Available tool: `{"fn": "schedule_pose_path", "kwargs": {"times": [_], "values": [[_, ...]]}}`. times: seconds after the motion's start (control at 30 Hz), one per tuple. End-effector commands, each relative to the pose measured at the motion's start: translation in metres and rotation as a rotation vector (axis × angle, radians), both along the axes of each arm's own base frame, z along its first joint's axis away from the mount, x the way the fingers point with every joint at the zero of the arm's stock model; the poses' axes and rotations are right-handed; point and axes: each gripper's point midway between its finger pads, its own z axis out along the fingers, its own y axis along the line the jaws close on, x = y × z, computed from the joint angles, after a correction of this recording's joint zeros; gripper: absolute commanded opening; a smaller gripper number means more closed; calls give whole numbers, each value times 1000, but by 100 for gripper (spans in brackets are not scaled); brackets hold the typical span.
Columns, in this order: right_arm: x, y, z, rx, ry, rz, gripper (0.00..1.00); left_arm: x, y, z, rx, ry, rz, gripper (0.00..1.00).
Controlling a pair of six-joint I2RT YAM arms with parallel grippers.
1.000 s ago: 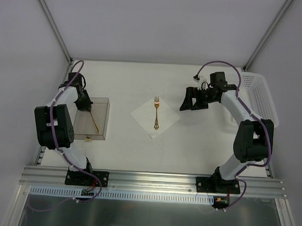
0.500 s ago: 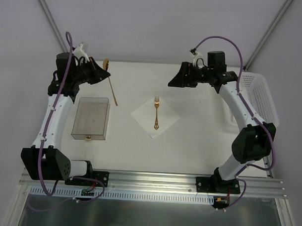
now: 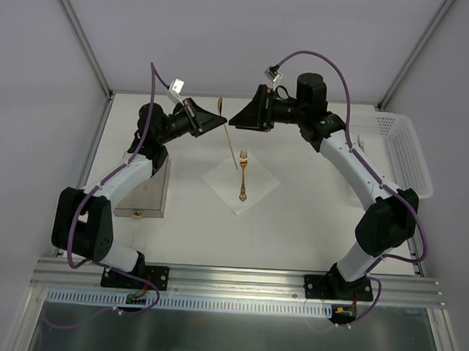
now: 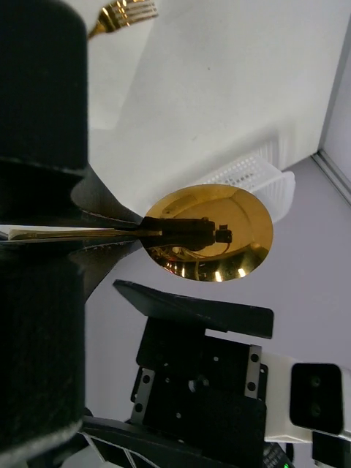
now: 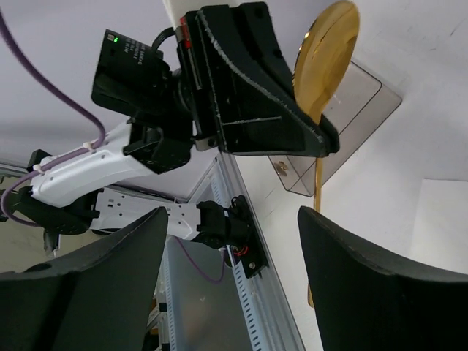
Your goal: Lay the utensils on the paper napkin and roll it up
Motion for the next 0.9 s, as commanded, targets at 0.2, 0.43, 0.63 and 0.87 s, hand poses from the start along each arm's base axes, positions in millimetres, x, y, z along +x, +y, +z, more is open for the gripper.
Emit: {"fn": "schedule_pose_path", "kwargs": {"times": [0.2,0.43,0.63,0.87], "values": [[-7,-2,21,28,-64,24,70,-8,-22,70,-220,-200,-98,0],[-4,-13,20,7,-77,6,64,-17,-31,77,-226,-214,-156,0],[1,-26,18,-20,-93,-8,60,-24,-30,75,-222,-206,-167,0],[-6,-20,17,-3,-92,47,52,-30,-35,75,-238,-196,-193,0]]}}
